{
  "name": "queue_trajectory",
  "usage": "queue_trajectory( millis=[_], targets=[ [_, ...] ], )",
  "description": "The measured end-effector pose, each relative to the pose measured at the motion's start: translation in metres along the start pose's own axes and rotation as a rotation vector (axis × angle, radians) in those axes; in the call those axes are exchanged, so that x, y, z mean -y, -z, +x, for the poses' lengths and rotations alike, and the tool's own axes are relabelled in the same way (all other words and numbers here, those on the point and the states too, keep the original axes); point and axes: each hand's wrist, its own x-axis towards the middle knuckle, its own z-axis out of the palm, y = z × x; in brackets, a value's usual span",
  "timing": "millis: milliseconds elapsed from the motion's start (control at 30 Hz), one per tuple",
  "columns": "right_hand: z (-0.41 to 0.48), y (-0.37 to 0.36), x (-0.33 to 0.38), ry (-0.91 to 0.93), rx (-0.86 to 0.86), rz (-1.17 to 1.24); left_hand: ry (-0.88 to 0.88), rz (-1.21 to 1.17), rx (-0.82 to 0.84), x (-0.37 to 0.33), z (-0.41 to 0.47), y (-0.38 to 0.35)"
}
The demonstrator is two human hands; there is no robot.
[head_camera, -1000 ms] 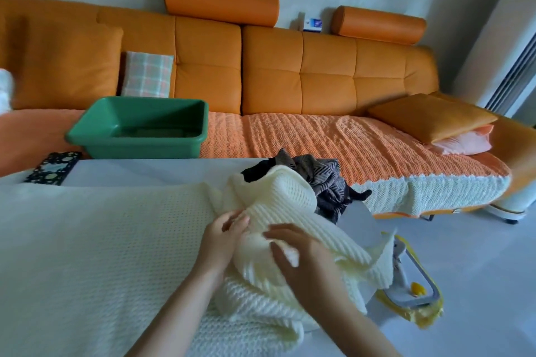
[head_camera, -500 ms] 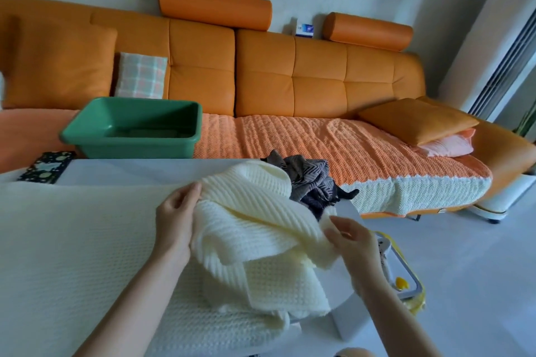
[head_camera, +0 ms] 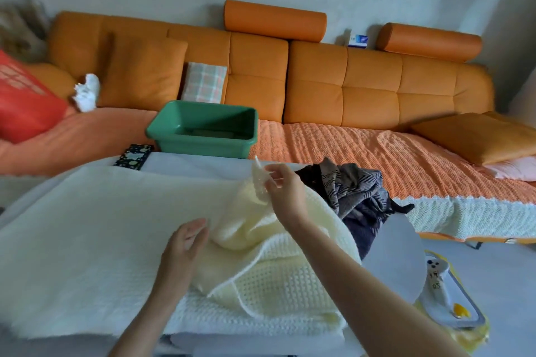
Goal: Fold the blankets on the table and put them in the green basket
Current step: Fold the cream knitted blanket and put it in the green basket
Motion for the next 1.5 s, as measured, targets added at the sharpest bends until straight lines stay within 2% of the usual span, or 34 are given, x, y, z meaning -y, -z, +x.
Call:
queue_trajectory(
  millis=[100,233,367,467,633,767,900,967,1033,1167,1267,1500],
  targets=[
    [0.001,-0.011,0.004,0.013,0.035,-0.037,-0.123,0.109,0.136,-0.002,-0.018,-0.013],
    [0.012,-0.003,0.011,-0.018,0.012,-0.111,-0.429,0.443,0.103,0.008,-0.042,-0.04],
    [0.011,0.006,0.006,-0.037,0.044,-0.327,-0.439,0.612,0.198,0.023,-0.053,-0.054],
    [0.007,0.008,0.001,-0.059,0.07,-0.459,-0.464,0.633,0.227,0.032,-0.051,-0.052],
    [0.008,0.0,-0.003,-0.104,0.124,-0.352,-0.545,0.684,0.173,0.037,-0.047,-0.055],
    [0.016,0.0,-0.002,-0.13,0.141,-0.298,-0.492,0.691,0.211,0.032,-0.046,-0.075],
    [0.023,0.002,-0.005,-0.109,0.176,-0.286,-0.516,0.614,0.117,0.027,-0.046,-0.075],
    [0.029,0.0,-0.009,-0.109,0.215,-0.252,-0.416,0.443,0.033,0.021,-0.047,-0.061],
    [0.035,-0.007,-0.008,-0.155,0.25,-0.148,-0.243,0.261,-0.082,0.013,-0.044,-0.042],
    [0.054,-0.039,0.015,-0.222,0.324,0.074,-0.116,-0.046,-0.335,0.0,-0.027,0.02],
    [0.073,-0.082,0.036,-0.146,0.389,0.08,-0.052,-0.071,-0.485,-0.002,-0.013,0.071],
    [0.071,-0.201,0.057,0.166,0.631,-0.285,0.238,0.006,-0.68,0.049,-0.006,0.15]
  ],
)
